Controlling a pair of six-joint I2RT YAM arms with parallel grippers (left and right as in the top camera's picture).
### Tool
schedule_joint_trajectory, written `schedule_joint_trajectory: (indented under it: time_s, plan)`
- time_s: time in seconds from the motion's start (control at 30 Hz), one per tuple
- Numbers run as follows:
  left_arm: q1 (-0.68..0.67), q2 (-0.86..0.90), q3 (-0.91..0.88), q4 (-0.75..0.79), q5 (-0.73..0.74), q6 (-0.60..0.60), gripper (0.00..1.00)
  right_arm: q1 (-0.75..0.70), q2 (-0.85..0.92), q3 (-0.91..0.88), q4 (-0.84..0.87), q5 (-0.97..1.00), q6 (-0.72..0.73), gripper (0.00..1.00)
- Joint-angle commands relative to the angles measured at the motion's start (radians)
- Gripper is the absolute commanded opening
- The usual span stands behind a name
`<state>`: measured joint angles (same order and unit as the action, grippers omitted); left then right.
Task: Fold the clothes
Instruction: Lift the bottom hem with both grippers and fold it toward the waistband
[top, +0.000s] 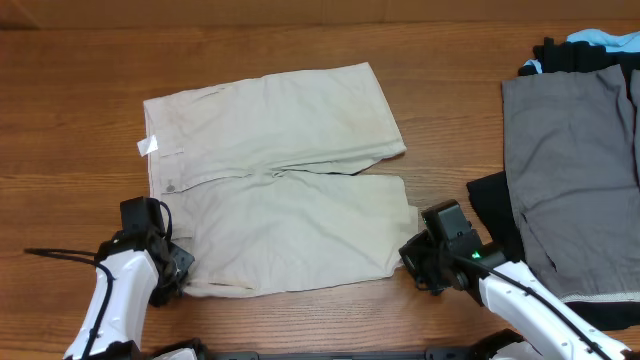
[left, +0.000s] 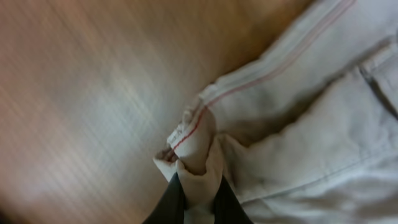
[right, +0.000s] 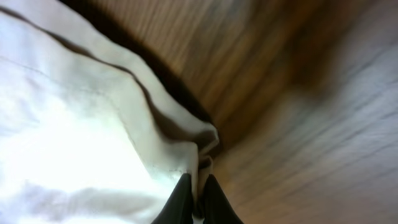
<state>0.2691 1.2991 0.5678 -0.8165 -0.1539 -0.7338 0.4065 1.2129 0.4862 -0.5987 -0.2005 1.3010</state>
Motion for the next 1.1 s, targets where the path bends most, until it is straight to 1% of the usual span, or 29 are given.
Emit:
schedule_joint_trajectory:
  time_s: [0.0,0.07,0.1,0.23,0.37,0.47,0.53,0.63,0.7,0.83,0.93,1.07]
  plan:
    - [-0.001,0.018,0.123,-0.138,0.076,0.168,0.04,-0.002,-0.036,0.154,-0.114,0.13,-0.104,0.04]
    - [-0.001,0.014,0.196,-0.211,0.101,0.224,0.04,-0.013,-0.048,0.237,-0.199,0.196,-0.134,0.04]
    - [-0.001,0.01,0.245,-0.26,0.121,0.255,0.04,-0.024,-0.056,0.305,-0.255,0.238,-0.164,0.04]
    - [-0.001,-0.001,0.337,-0.363,0.158,0.304,0.04,-0.066,-0.059,0.478,-0.357,0.292,-0.262,0.04]
    - [0.0,-0.026,0.397,-0.448,0.175,0.304,0.04,-0.132,-0.056,0.632,-0.364,0.293,-0.427,0.04]
    - [0.009,-0.069,0.422,-0.458,0.214,0.287,0.04,-0.18,-0.031,0.745,-0.358,0.288,-0.57,0.04]
    - [0.028,-0.088,0.431,-0.444,0.243,0.262,0.04,-0.188,-0.003,0.794,-0.351,0.286,-0.632,0.04]
    - [0.077,-0.11,0.438,-0.402,0.282,0.223,0.04,-0.188,0.076,0.898,-0.341,0.286,-0.731,0.04]
    - [0.109,-0.116,0.438,-0.359,0.303,0.198,0.04,-0.188,0.135,0.957,-0.338,0.286,-0.761,0.04]
    - [0.165,-0.116,0.438,-0.16,0.4,0.156,0.04,-0.185,0.27,1.059,-0.279,0.286,-0.84,0.04]
    - [0.162,-0.111,0.438,0.016,0.406,0.126,0.04,-0.181,0.342,1.08,-0.164,0.286,-0.892,0.04]
    - [0.161,-0.071,0.438,0.191,0.402,0.123,0.04,-0.182,0.406,1.08,-0.046,0.289,-0.909,0.04]
